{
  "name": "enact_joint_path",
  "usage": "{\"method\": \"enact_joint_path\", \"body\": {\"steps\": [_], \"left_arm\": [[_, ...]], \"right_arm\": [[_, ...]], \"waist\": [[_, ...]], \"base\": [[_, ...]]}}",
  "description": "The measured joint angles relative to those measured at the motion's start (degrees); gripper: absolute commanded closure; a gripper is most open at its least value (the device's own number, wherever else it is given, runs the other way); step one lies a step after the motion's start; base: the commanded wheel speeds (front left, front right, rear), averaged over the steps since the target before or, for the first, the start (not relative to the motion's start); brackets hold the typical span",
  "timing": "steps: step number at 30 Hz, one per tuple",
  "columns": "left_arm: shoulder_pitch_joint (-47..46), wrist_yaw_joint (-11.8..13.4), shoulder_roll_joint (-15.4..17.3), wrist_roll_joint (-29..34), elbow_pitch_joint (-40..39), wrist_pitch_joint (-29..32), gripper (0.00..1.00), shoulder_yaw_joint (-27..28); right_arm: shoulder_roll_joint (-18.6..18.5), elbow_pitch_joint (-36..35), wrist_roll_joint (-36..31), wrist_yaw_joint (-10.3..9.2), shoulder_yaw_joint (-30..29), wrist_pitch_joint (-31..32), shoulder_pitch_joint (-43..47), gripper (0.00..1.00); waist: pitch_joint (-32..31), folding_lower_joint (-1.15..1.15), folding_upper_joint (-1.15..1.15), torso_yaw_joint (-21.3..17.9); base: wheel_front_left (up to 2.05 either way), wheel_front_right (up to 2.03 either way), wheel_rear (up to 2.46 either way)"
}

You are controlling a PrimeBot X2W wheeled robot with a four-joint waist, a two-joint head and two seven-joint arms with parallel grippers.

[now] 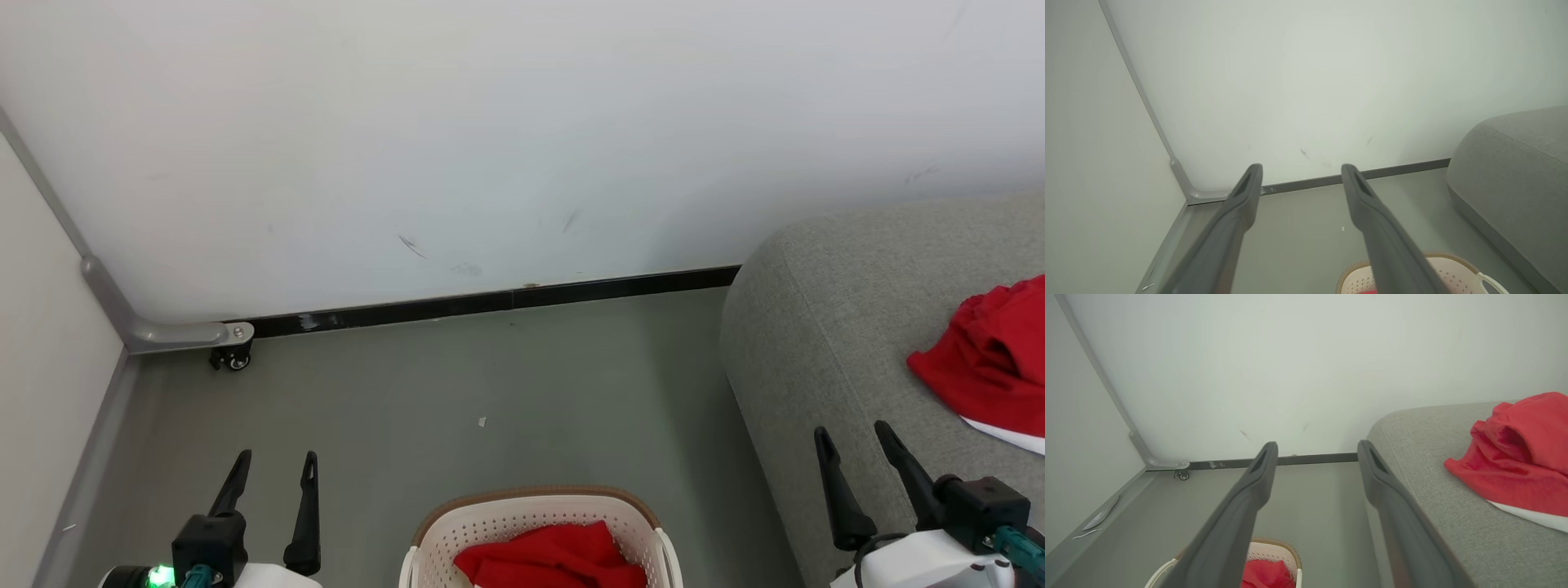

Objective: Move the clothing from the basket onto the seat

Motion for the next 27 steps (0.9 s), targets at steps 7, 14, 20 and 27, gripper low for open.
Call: {"method": "enact_joint_path", "body": {"steps": [7, 14, 20, 27], "left_arm": [[0.2, 0.0, 0.0, 0.2, -0.8, 0.0, 0.00, 0.5], [0.8, -0.1, -0.1, 0.5, -1.1, 0.0, 0.00, 0.7], [0.8, -0.3, -0.1, 0.5, -1.2, 0.0, 0.00, 1.1], [0.8, -0.6, -0.3, 0.7, -1.6, 0.0, 0.00, 1.5]], "right_arm": [[0.0, -1.6, 0.9, 0.00, 0.1, 0.0, 0.5, 0.00], [0.0, -2.9, 1.5, 0.00, 0.4, 0.5, 1.7, 0.00], [0.0, -3.7, 1.8, 0.00, 0.5, 0.6, 1.8, 0.00], [0.0, -4.8, 1.9, 0.00, 1.0, 0.6, 2.1, 0.00]], "waist": [[0.0, 0.00, 0.00, -0.1], [0.1, 0.00, 0.00, -0.3], [0.2, 0.00, 0.00, -0.3], [0.6, 0.00, 0.00, -0.2]], "base": [[0.00, 0.00, 0.00], [0.00, 0.00, 0.00], [0.00, 0.00, 0.00], [0.00, 0.00, 0.00]]}}
